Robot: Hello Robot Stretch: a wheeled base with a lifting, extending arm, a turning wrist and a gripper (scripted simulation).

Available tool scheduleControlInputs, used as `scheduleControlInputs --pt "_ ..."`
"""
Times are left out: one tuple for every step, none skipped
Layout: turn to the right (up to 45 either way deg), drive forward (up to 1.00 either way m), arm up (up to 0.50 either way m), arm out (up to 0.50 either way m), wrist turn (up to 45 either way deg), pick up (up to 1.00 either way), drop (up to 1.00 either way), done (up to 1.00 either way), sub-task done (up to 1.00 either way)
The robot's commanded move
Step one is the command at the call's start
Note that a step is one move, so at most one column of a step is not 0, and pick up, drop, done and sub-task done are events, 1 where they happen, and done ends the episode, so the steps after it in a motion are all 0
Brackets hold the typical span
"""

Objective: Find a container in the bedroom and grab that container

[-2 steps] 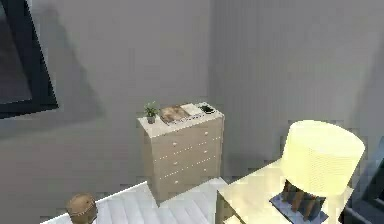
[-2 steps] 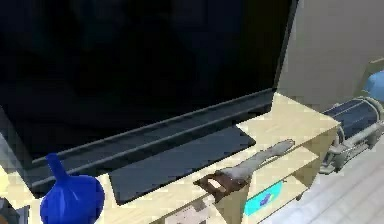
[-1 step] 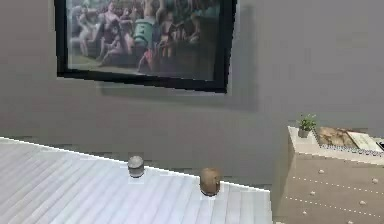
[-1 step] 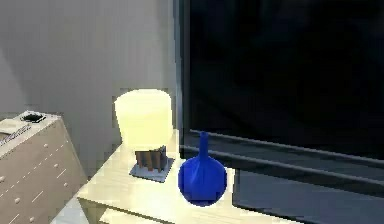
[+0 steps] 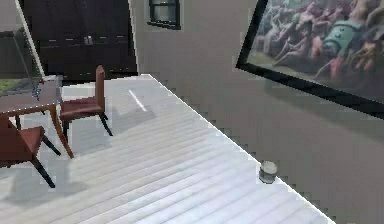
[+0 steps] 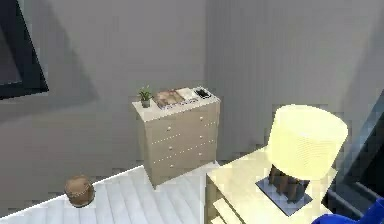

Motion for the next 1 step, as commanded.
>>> scheduleControlInputs --pt "-27.0 0.0 0.0 0.0 0.0 0.0 0.0 0.0 0.0"
